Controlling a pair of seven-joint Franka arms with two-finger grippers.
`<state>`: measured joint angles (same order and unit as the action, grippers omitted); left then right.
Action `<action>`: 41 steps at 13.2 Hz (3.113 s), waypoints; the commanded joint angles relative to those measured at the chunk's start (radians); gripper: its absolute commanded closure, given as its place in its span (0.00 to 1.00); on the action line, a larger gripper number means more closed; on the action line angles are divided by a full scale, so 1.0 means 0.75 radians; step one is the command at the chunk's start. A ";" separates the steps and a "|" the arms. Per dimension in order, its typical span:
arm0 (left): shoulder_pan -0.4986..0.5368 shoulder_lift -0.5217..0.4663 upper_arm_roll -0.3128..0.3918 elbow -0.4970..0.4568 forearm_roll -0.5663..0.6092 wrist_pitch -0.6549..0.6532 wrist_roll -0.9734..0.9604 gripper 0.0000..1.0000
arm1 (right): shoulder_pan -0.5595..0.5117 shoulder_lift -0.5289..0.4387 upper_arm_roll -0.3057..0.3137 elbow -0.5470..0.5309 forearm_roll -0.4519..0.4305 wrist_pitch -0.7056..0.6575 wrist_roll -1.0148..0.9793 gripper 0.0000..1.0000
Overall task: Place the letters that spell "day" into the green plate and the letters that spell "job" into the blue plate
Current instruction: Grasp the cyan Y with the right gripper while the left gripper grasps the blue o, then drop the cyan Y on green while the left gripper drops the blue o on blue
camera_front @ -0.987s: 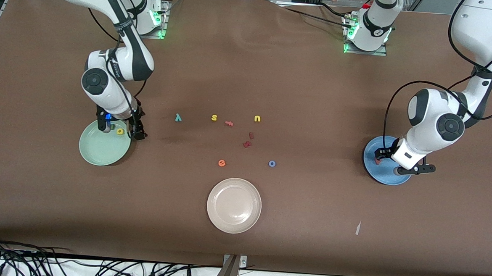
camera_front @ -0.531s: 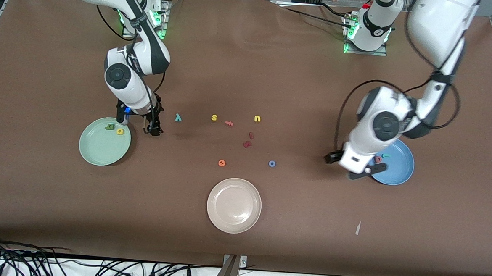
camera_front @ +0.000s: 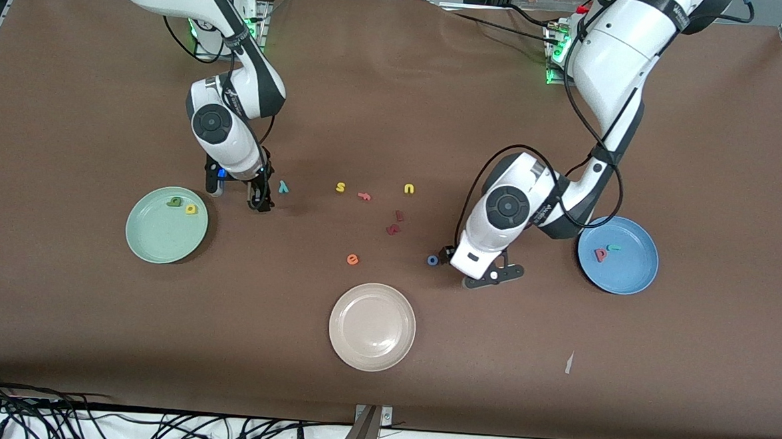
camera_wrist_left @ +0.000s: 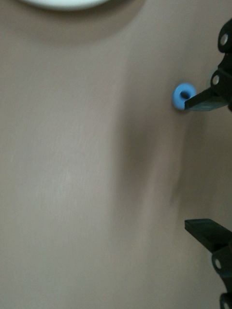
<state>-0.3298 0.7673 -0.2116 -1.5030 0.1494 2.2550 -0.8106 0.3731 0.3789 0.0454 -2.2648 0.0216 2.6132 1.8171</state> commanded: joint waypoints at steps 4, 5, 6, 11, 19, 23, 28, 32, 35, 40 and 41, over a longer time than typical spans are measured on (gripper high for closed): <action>-0.112 0.116 0.018 0.114 0.038 -0.027 0.136 0.06 | 0.040 0.018 0.003 -0.011 0.024 0.038 0.040 0.02; -0.125 0.122 0.020 0.118 0.038 -0.027 0.136 0.06 | 0.043 0.029 0.003 -0.011 0.024 0.048 0.040 0.02; -0.129 0.132 0.022 0.140 0.038 -0.027 0.136 0.06 | 0.051 0.041 0.003 -0.011 0.024 0.052 0.040 0.02; -0.160 0.202 0.024 0.259 0.038 -0.035 0.132 0.06 | 0.061 0.080 0.003 -0.011 0.026 0.054 0.080 0.25; -0.178 0.229 0.055 0.278 0.038 -0.033 0.126 0.24 | 0.061 0.021 0.001 -0.005 0.024 0.038 0.115 1.00; -0.178 0.235 0.055 0.278 0.038 -0.029 0.087 0.41 | 0.055 -0.051 -0.046 0.017 0.020 -0.009 0.099 1.00; -0.180 0.245 0.067 0.294 0.038 -0.029 0.085 0.54 | 0.000 -0.061 -0.140 0.074 -0.051 -0.013 -0.005 1.00; -0.200 0.261 0.084 0.315 0.038 -0.029 0.044 0.66 | -0.133 -0.086 -0.249 0.113 -0.057 -0.013 -0.305 1.00; -0.202 0.261 0.084 0.315 0.038 -0.029 0.030 0.80 | -0.237 -0.080 -0.273 0.124 -0.057 -0.013 -0.485 1.00; -0.174 0.208 0.080 0.317 0.028 -0.102 0.052 0.94 | -0.323 -0.049 -0.275 0.120 -0.051 0.001 -0.598 0.33; -0.121 0.170 0.070 0.321 0.022 -0.204 0.084 0.95 | -0.330 -0.053 -0.275 0.120 -0.051 -0.005 -0.604 0.33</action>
<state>-0.4608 0.9378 -0.1541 -1.2826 0.1521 2.2115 -0.7650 0.1410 0.3490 -0.1701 -2.1714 -0.0053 2.6162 1.3796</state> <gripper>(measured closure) 0.718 0.463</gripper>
